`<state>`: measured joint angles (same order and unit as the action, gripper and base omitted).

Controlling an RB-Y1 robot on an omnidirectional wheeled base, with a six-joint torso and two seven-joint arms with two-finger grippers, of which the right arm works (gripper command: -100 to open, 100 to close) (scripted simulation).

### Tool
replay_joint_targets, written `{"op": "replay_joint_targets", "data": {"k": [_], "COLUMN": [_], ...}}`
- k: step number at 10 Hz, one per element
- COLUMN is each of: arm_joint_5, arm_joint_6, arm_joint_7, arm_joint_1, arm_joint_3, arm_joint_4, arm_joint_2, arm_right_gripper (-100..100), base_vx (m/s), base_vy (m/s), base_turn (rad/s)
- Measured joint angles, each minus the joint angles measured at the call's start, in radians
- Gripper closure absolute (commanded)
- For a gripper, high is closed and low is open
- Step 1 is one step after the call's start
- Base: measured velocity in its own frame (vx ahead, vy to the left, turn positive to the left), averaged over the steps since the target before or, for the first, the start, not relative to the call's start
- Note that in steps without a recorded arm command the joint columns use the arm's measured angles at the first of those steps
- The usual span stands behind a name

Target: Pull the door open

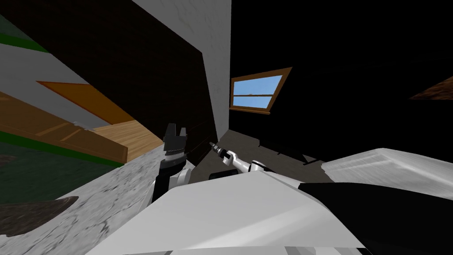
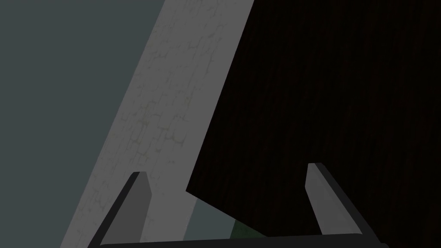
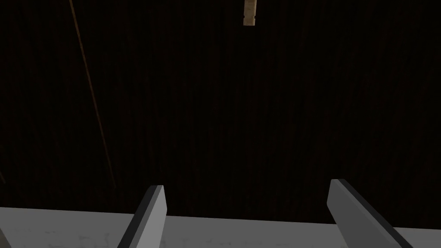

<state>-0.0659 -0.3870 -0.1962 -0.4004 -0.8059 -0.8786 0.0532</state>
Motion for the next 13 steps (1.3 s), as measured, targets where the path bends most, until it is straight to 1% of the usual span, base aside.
{"op": "replay_joint_targets", "data": {"k": [1, 3, 4, 5, 6, 9, 13], "arm_joint_5": [0.0, -0.001, -0.001, -0.002, -0.002, -0.003, -0.003], "arm_joint_6": [-0.001, -0.003, 0.0, -0.002, -0.005, -0.004, -0.003], "arm_joint_7": [0.002, 0.007, 0.008, 0.007, 0.007, 0.006, 0.006], "arm_joint_1": [0.002, 0.0, 0.002, -0.002, -0.002, 0.0, 0.0], "arm_joint_3": [0.0, 0.0, 0.0, -0.001, -0.001, -0.002, -0.002], "arm_joint_4": [-0.002, 0.003, -0.005, 0.001, 0.0, -0.005, -0.005], "arm_joint_2": [-0.005, -0.028, -0.036, -0.045, -0.049, -0.049, -0.049], "arm_right_gripper": [-100, -100, -100, -100, -100, -100, -100], "base_vx": [0.024, 0.043, 0.059, 0.056, 0.053, 0.011, -0.007], "base_vy": [0.209, 0.208, 0.06, 0.017, 0.003, -0.014, 0.003], "base_turn": [-0.014, -0.018, 0.231, 0.082, 0.035, -0.036, 0.005]}}
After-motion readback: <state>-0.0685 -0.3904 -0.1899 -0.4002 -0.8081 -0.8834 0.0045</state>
